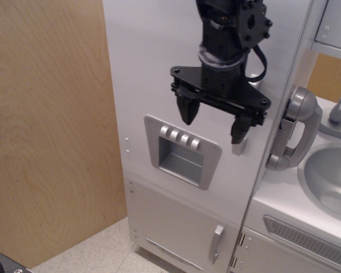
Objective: Open fridge
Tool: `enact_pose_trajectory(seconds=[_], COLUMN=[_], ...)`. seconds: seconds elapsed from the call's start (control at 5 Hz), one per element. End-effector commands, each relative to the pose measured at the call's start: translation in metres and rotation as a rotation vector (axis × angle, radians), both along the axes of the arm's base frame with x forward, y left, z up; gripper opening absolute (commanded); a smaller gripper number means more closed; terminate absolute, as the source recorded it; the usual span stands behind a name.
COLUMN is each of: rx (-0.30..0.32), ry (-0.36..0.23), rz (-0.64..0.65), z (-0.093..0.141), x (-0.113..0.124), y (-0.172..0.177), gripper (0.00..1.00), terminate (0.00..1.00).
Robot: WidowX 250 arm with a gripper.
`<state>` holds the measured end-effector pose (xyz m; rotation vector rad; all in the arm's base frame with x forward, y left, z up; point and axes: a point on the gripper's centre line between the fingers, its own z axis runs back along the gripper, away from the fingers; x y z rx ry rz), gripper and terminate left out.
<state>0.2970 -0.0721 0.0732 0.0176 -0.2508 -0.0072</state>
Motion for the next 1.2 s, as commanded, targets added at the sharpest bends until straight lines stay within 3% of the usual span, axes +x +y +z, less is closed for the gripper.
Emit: enact_pose_trajectory(seconds=[0.0, 0.4, 0.6, 1.0], rx=[0.003, 0.040, 0.040, -0.038], ry=[-0.083, -0.172, -0.182, -0.158], rz=[0.000, 0.027, 0.036, 0.015], z=[0.004, -0.001, -0.002, 0.003], x=[0.031, 0.056, 0.059, 0.055], y=[-0.014, -0.010, -0.010, -0.006], gripper=[1.00, 1.00, 0.00, 0.00], terminate=[0.00, 0.00, 0.00, 0.00])
